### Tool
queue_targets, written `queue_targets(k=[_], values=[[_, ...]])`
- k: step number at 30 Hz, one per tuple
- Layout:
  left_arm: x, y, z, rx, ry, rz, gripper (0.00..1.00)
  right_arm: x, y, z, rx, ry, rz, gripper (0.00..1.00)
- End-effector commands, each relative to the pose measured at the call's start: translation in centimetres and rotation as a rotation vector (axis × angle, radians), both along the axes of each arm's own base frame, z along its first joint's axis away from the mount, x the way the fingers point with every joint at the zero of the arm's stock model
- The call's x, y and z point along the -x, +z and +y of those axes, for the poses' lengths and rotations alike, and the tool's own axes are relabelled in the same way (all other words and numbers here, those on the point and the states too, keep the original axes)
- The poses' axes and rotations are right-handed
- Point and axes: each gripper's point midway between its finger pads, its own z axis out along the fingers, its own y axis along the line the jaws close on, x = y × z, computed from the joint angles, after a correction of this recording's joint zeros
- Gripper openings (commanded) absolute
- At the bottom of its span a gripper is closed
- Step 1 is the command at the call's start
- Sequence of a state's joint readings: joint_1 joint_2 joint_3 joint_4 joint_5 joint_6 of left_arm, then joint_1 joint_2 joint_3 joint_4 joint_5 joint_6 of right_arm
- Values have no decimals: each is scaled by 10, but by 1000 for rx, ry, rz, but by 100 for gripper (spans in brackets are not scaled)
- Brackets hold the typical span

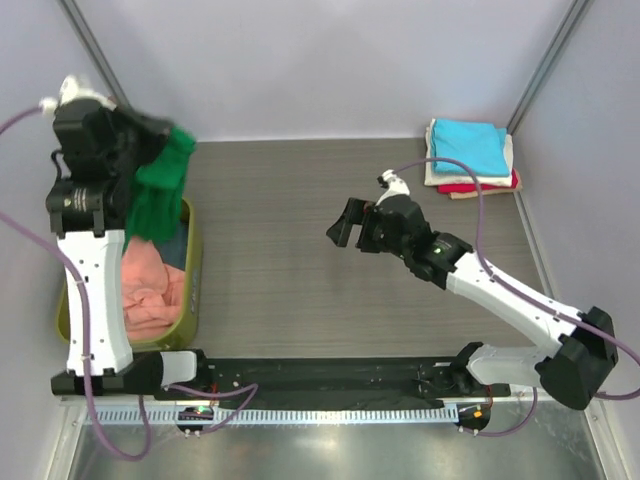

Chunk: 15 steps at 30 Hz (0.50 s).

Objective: Fold and stack the t-shirts
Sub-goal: Grab the tshirt from the pile, then move the tshirt to the center of the board

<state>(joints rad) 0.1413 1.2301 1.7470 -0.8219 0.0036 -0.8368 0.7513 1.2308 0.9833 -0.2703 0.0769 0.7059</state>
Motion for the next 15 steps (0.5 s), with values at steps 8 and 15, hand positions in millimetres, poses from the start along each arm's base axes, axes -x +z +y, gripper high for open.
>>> queue_targets(k=[8, 15], values=[[24, 44, -171, -56, -621, -108, 5, -19, 130, -97, 3, -309, -353, 100], [64, -108, -148, -157, -611, 191, 77, 3, 131, -144, 104, -413, -358, 100]])
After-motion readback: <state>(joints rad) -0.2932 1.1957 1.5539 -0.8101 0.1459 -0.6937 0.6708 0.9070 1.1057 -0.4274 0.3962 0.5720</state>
